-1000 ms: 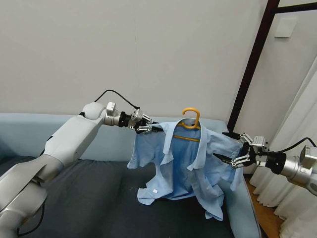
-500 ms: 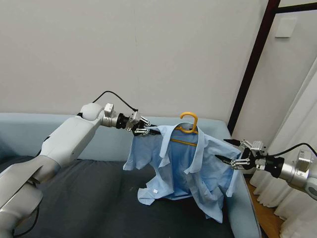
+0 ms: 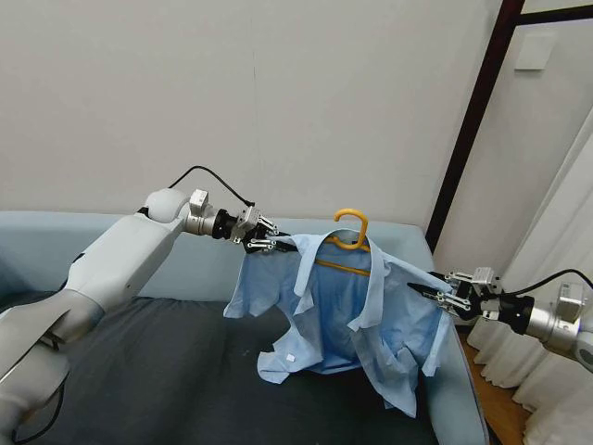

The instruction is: Pick up the clothes from the sofa and hang them on the clothes hanger.

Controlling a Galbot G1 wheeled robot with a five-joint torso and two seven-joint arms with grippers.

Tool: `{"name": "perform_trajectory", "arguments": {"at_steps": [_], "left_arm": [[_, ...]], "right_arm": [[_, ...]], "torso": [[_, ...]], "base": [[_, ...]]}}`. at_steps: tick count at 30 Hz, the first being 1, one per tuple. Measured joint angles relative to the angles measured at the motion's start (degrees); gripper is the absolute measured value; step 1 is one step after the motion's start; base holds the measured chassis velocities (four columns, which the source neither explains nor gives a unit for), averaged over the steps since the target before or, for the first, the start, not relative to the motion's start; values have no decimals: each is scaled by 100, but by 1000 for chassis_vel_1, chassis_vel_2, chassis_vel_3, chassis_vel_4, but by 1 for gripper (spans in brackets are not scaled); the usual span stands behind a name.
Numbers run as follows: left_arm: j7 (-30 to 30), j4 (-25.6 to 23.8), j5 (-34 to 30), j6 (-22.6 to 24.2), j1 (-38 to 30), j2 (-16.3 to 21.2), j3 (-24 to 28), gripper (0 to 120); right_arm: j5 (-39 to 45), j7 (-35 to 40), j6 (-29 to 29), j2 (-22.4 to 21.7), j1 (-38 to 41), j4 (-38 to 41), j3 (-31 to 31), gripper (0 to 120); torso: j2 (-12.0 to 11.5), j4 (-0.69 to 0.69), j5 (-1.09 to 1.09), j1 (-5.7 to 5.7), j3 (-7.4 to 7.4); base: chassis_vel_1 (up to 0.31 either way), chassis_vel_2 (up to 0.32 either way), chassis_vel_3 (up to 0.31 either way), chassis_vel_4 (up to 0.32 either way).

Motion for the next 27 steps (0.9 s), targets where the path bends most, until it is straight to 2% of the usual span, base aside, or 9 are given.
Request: {"name": "perform_trajectory", "arguments": {"at_steps": [7, 11, 12, 16, 17, 21, 23, 26, 27], "left_arm": [[-16, 27, -49, -273, 7, 33, 19, 7], [-139, 62, -195, -529, 69, 169, -27, 23], [-139, 62, -195, -529, 69, 169, -27, 23], [-547, 38, -753, -894, 243, 472, -226, 43], [-547, 38, -753, -894, 243, 472, -226, 43], [-947, -208, -1184, -1005, 487, 659, -455, 54], [-1449, -587, -1630, -1042, 843, 796, -797, 66], [-2309, -1228, -1835, -1111, 1494, 909, -1243, 79], [-2309, -1228, -1835, -1111, 1494, 909, -1243, 79]], "right_arm": [[122, -391, 27, -19, 6, 7, 58, 3], [283, -544, 13, -70, -11, 37, 182, 3], [283, -544, 13, -70, -11, 37, 182, 3], [507, -272, -117, -101, -38, 199, 354, 3], [507, -272, -117, -101, -38, 199, 354, 3], [546, 21, -147, -103, -45, 351, 432, 2], [568, 354, -176, -108, -59, 513, 493, 2], [638, 785, -184, -123, -54, 715, 554, 2], [638, 785, -184, -123, -54, 715, 554, 2]], "torso": [[0, 0, 0, 0, 0], [0, 0, 0, 0, 0], [0, 0, 0, 0, 0], [0, 1, -1, 0, 0], [0, 1, -1, 0, 0], [0, 2, -1, 0, 0], [0, 0, -1, 0, 0], [1, 0, 0, 0, -1], [1, 0, 0, 0, -1]], "base": [[0, 0, 0, 0], [0, 0, 0, 0], [0, 0, 0, 0], [0, 0, 0, 0], [0, 0, 0, 0], [0, 0, 0, 0], [0, 0, 0, 0], [0, 0, 0, 0], [0, 0, 0, 0]]}}
